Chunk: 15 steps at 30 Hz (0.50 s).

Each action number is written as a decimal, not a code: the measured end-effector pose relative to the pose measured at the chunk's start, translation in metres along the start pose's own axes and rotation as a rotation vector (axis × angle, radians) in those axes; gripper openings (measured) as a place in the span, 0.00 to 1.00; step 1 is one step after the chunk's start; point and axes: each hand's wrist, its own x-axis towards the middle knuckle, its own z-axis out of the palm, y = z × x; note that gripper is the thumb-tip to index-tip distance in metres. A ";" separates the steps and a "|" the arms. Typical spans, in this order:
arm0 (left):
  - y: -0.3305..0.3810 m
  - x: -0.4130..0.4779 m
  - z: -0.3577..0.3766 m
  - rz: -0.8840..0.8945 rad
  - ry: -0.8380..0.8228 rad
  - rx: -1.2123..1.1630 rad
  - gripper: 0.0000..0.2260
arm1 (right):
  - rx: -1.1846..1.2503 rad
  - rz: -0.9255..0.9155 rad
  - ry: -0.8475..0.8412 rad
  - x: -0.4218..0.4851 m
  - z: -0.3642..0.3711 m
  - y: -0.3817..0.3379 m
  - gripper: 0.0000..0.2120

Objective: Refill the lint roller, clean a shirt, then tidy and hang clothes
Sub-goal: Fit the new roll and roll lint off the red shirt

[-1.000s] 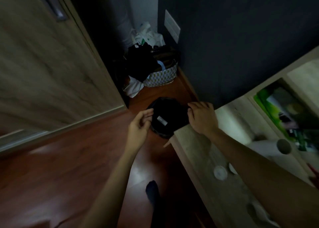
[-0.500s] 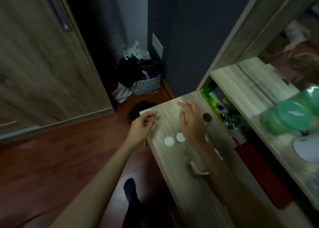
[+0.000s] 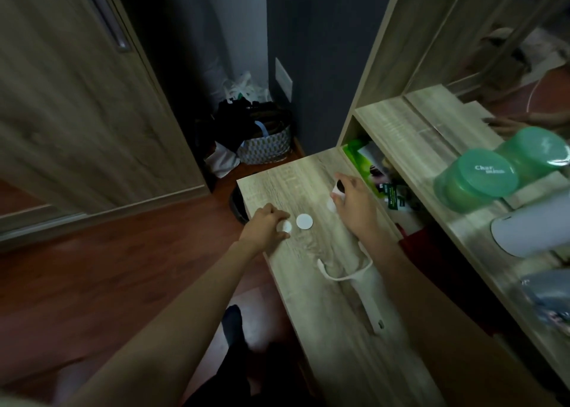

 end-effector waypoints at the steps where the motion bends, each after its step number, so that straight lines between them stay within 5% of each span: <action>1: 0.001 0.000 0.000 -0.004 0.010 -0.012 0.23 | 0.015 -0.001 0.004 0.000 0.000 0.000 0.22; 13: 0.008 -0.009 -0.002 -0.149 0.117 -0.233 0.19 | 0.113 0.056 0.009 -0.007 -0.001 0.003 0.20; 15: 0.009 -0.011 -0.004 -0.217 0.143 -0.410 0.17 | 0.135 0.055 0.034 -0.010 -0.002 0.000 0.20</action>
